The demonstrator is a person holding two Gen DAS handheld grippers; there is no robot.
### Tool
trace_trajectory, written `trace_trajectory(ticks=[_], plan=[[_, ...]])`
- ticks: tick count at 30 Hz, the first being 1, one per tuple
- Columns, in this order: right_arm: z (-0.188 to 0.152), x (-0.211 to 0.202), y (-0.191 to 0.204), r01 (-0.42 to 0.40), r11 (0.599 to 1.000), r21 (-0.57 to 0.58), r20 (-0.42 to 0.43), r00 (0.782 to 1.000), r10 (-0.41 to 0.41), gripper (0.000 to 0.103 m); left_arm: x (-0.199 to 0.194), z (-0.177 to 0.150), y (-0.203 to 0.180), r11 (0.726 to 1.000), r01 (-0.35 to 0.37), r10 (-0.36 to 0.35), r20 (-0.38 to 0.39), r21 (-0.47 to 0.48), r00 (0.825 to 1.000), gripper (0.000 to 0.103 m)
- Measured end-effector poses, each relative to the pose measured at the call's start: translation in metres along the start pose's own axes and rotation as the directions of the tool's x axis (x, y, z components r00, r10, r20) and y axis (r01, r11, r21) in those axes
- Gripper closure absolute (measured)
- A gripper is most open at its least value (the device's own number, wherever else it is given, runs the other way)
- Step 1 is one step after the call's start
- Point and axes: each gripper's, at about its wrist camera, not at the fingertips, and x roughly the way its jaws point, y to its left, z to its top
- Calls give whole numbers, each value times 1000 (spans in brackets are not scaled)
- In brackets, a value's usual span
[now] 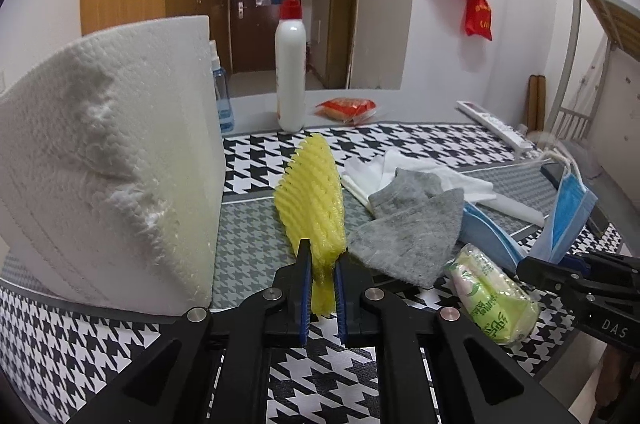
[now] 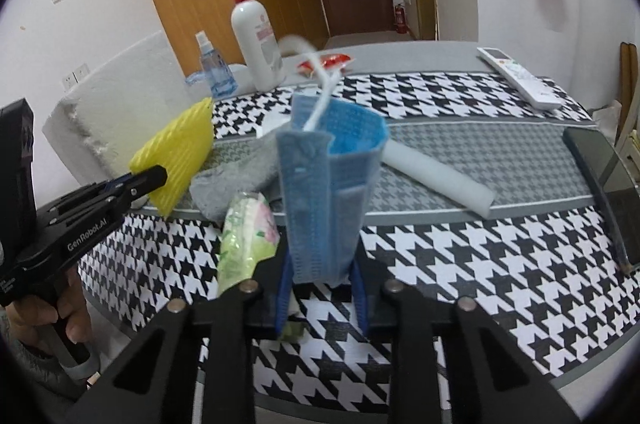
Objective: Organize soft objects
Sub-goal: 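Close the left gripper on the yellow net while the right gripper grasps the blue masks, then lift both held items and carry them over the white foam box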
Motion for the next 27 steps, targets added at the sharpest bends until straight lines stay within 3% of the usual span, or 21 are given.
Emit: trace_trajectory(ticks=[27], plan=[[29, -64, 22, 54, 997, -58, 192, 981, -42, 74, -62, 17, 6, 999, 39, -44, 163, 33, 986, 93]])
